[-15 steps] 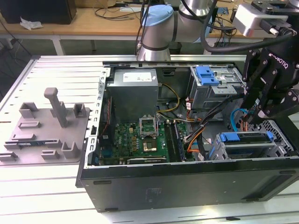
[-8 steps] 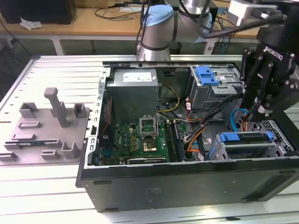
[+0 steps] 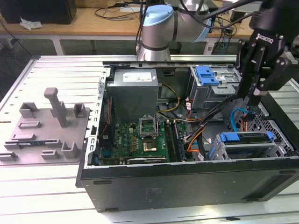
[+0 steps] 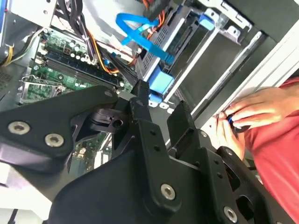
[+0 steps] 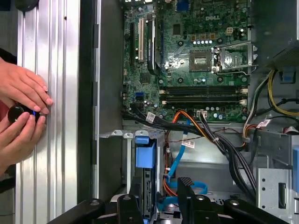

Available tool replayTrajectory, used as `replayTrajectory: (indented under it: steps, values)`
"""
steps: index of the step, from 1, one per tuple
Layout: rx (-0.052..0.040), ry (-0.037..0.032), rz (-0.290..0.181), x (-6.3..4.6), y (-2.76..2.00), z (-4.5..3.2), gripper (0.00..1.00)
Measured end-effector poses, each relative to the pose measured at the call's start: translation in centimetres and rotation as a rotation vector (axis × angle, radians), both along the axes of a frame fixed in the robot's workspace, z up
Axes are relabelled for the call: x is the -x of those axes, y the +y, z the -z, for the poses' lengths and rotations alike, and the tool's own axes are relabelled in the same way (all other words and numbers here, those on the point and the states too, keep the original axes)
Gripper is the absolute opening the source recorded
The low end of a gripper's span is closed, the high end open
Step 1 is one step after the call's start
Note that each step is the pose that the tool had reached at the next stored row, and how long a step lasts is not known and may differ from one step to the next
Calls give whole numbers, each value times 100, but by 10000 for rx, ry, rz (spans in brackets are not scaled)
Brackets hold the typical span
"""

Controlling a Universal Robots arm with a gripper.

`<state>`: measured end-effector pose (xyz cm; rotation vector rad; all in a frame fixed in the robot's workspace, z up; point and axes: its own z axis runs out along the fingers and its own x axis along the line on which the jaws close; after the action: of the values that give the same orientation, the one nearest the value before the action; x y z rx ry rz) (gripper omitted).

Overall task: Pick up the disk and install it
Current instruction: 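Insert the first disk wire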

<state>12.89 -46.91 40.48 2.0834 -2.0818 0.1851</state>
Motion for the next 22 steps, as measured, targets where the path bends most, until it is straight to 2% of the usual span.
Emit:
replayTrajectory:
  steps: [1,3,4,7,8,9,10,12,15,17,18,21,22]
  values:
    - [-1,146,0,-62,7,4,44]
    - [0,327,0,-136,15,8,44]
    - [-1,503,-1,-208,23,12,44]
    - [2,659,-12,-313,48,13,44]
    - [30,685,-11,-336,56,14,44]
    - [251,697,-2,-362,73,13,44]
    - [416,698,46,-370,75,18,44]
    - [543,702,244,-373,75,30,44]
    - [550,713,683,-374,75,67,44]
    - [531,726,1188,-373,75,93,44]
    - [527,708,1348,-373,75,99,44]
    - [534,550,1521,-375,84,109,44]
    - [531,537,1541,-374,86,112,44]
